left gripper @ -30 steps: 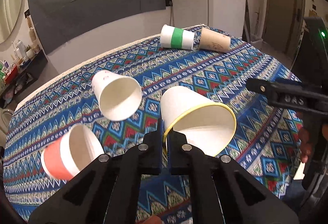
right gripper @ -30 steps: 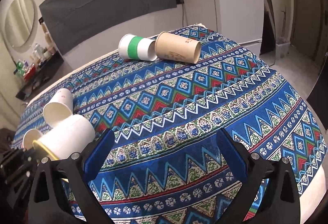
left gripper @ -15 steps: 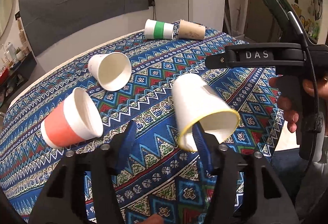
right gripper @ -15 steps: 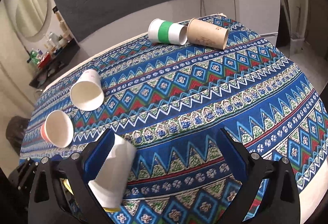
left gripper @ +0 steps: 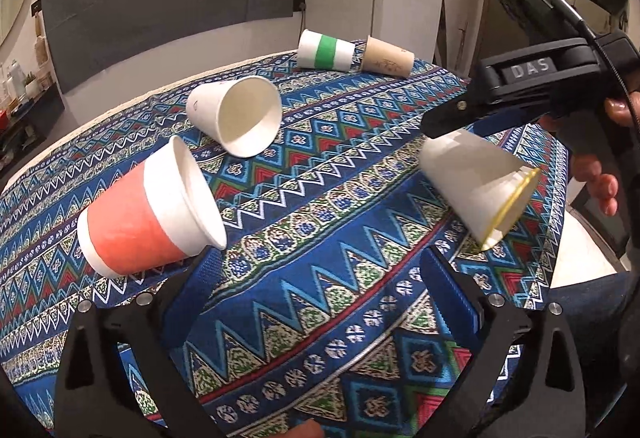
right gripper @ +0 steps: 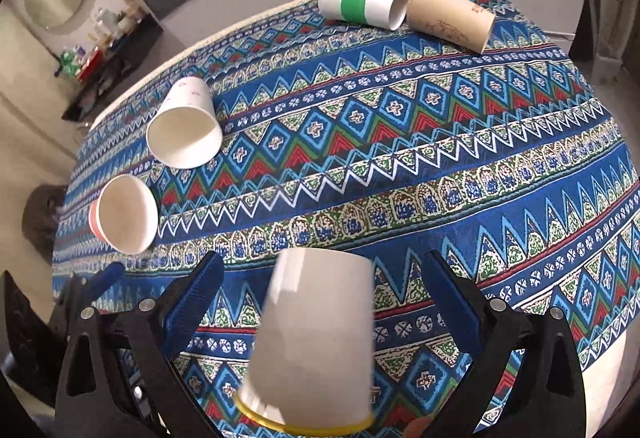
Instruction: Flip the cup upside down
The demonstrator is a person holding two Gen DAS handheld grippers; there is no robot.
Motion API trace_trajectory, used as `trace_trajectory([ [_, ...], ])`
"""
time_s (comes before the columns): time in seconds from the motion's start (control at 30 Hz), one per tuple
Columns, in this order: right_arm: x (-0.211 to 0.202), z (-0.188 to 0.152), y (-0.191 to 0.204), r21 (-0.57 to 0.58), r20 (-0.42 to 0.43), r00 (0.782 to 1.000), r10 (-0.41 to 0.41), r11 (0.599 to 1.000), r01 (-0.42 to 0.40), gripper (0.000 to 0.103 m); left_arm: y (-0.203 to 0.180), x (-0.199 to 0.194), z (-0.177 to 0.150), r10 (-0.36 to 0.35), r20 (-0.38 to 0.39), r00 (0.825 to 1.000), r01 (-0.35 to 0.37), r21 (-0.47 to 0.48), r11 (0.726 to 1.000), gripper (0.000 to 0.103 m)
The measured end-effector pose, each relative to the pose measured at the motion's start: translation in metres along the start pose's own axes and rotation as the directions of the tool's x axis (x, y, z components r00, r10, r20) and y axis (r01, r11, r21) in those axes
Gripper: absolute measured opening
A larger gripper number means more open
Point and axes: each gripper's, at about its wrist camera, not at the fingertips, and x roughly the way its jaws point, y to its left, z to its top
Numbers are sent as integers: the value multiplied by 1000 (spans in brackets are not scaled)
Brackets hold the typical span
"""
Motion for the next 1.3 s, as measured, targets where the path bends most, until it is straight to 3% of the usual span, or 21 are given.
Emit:
trace_trajectory([
  [0.2,17,4,-3,-54,-132,990,-44,998,37,92,18,14,0,-26,-35,999,24,-74,997,97],
  [0.23,21,5,-3,-73,-155,986,-64,996,54,87,20,16,1,-29,-47,998,25,-83,996,97],
  [0.27,25,4,0,-119,-182,977,-107,989,87,67,21,19,2,-28,-55,998,24,-84,996,97],
  [0.3,27,4,2,-154,-195,971,-142,982,113,60,22,22,3,-21,-63,998,15,-82,997,97],
  [0.43,31,0,13,-240,-199,960,-196,960,146,54,25,26,4,17,-78,997,-24,-82,996,97],
  [0.67,17,3,44,-288,-59,994,-88,955,67,54,28,27,4,20,-89,996,-29,-99,995,97],
  [0.83,15,25,61,-305,50,999,-12,952,27,54,40,28,4,24,-102,994,-40,-159,986,97],
  [1.0,10,31,75,-305,201,978,46,952,18,54,51,28,5,13,-101,995,-36,-224,974,97],
  [1.3,13,13,88,-359,411,910,54,927,107,54,49,29,5,25,-109,994,-48,-214,976,97],
])
